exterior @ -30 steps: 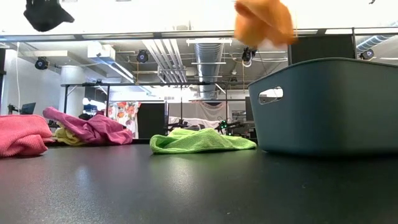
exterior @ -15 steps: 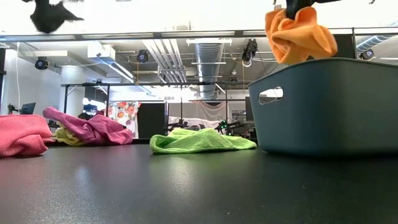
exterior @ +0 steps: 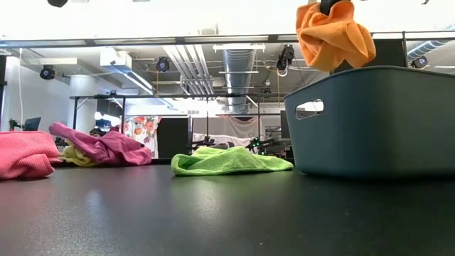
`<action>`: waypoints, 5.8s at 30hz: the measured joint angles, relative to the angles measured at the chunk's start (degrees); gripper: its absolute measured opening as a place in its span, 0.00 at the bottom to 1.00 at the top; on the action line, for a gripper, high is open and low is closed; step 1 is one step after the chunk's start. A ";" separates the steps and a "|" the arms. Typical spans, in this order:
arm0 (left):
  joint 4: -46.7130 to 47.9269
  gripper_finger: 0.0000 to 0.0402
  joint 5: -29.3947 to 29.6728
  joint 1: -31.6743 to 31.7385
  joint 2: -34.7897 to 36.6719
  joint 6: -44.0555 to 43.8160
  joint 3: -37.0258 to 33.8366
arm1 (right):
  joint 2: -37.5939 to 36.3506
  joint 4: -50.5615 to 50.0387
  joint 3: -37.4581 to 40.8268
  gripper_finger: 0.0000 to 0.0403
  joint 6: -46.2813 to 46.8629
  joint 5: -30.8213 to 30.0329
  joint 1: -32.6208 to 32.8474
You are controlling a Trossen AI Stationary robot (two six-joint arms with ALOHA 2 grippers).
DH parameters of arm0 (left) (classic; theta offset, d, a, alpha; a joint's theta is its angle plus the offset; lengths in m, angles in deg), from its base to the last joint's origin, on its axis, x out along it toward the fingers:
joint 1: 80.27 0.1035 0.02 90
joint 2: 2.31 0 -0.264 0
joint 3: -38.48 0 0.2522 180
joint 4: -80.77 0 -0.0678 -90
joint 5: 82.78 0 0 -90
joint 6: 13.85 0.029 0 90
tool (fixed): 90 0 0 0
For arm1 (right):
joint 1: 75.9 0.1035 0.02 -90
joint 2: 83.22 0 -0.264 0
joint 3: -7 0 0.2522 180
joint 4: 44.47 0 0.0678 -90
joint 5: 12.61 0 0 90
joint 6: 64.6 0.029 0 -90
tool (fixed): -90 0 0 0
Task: Sort towels by color in basket
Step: Put the orange towel into the blue bin, then put the light green towel into the yellow bin
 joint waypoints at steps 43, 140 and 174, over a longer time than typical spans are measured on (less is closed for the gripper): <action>11.32 0.42 -12.83 18.97 -4.76 -24.19 -12.88 | 0.52 2.02 2.53 0.04 10.08 -10.08 9.02; -10.56 0.54 -18.51 23.42 -14.10 -9.02 -15.67 | -3.90 16.68 18.60 0.63 9.55 4.17 0.46; -15.05 0.58 -30.51 35.93 -32.25 -17.02 -14.77 | -8.74 17.11 18.64 0.70 -12.85 -3.50 -0.44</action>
